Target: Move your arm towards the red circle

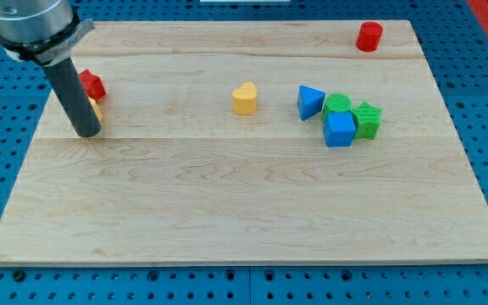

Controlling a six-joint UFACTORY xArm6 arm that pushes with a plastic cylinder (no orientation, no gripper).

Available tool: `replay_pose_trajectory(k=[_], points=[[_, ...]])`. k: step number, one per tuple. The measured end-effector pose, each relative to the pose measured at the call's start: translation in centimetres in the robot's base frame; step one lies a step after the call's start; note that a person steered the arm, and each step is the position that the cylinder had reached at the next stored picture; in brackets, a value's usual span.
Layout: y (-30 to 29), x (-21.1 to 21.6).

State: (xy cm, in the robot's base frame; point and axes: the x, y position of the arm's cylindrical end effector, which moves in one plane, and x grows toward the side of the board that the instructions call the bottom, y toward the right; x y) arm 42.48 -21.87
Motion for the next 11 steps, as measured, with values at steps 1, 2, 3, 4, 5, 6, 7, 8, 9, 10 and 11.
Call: replay_pose_trajectory(k=[1,2,3,4,5,6,7,8,9,10,11], points=[[-0.2,-1.4],[6.2,-1.9],[12.2,-7.1],[14.9,-10.6],[21.9,-10.9],[32.9,-11.5],[43.7,-13.3],[50.5,-15.9],[50.5,-19.4],[47.3,-19.7],[42.4,-19.7]])
